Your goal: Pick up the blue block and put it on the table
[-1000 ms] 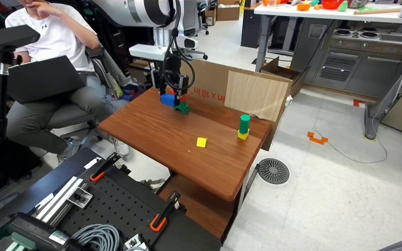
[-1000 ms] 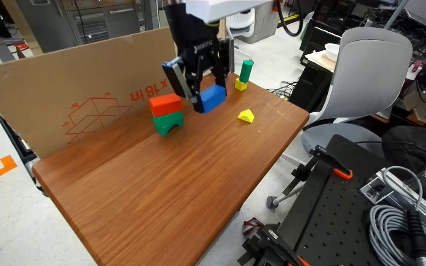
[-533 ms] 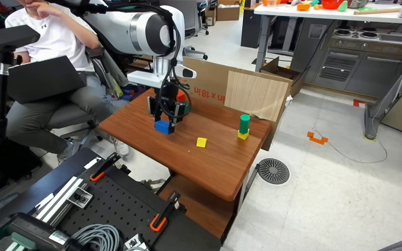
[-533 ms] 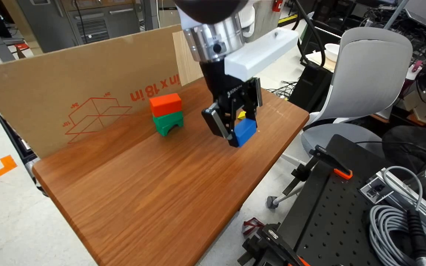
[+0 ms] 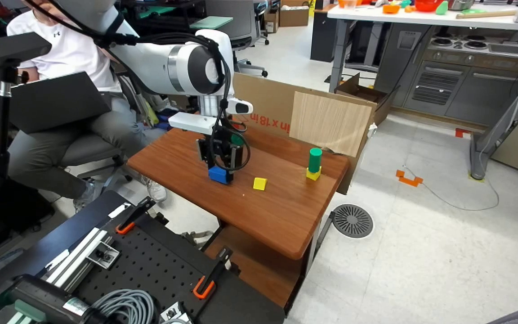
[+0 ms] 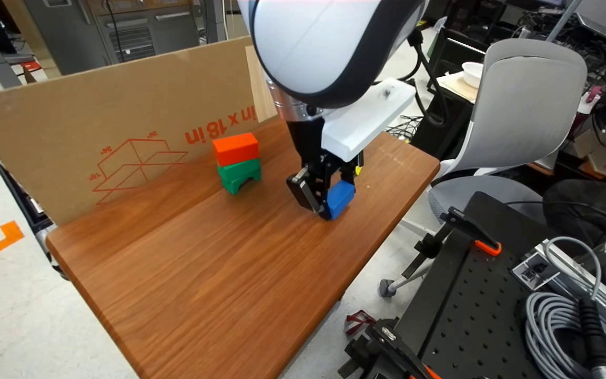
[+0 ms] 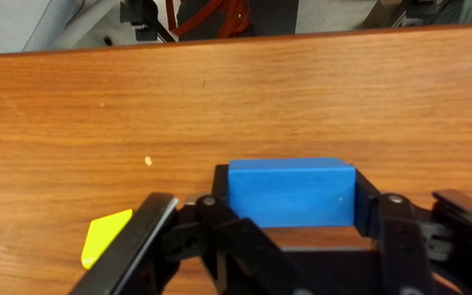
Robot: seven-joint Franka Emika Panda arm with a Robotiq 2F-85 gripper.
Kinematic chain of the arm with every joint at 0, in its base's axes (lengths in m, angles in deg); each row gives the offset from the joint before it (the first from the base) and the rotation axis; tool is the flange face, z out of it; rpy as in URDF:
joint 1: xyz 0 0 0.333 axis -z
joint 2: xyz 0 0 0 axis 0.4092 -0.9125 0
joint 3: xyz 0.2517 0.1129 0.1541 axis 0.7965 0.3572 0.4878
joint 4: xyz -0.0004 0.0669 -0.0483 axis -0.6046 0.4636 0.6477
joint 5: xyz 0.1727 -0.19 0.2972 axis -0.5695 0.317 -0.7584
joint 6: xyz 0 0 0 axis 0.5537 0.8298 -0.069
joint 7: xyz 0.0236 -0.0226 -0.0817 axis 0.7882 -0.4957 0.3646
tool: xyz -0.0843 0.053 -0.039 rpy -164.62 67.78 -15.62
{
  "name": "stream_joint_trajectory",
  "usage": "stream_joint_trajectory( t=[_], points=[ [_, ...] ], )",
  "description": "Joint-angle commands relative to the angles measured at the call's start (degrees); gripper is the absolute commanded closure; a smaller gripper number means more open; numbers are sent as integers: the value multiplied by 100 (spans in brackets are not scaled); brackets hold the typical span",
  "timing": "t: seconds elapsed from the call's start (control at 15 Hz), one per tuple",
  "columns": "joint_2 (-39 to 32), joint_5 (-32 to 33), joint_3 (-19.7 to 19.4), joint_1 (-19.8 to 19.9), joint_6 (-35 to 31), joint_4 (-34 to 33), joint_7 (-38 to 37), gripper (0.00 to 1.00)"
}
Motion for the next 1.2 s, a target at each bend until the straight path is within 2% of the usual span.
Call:
stream_joint_trajectory(
  t=[0.0, 0.07, 0.13, 0.2, 0.27, 0.53, 0.8, 1.13],
  points=[
    [-48, 217, -99, -165, -497, 41, -154, 58],
    [-59, 220, -94, -172, -543, 53, -145, 58],
    [-64, 233, -98, -183, -583, 65, -142, 27],
    [-71, 222, -89, -181, -537, 66, -109, 8],
    [-76, 232, -97, -189, -544, 80, -115, 1],
    [241, 220, -73, -130, -409, 235, 67, 0],
    [1317, 199, -40, 68, -427, 738, 611, 0],
    [2615, -155, 22, 454, -203, 1011, 1434, 0]
  ],
)
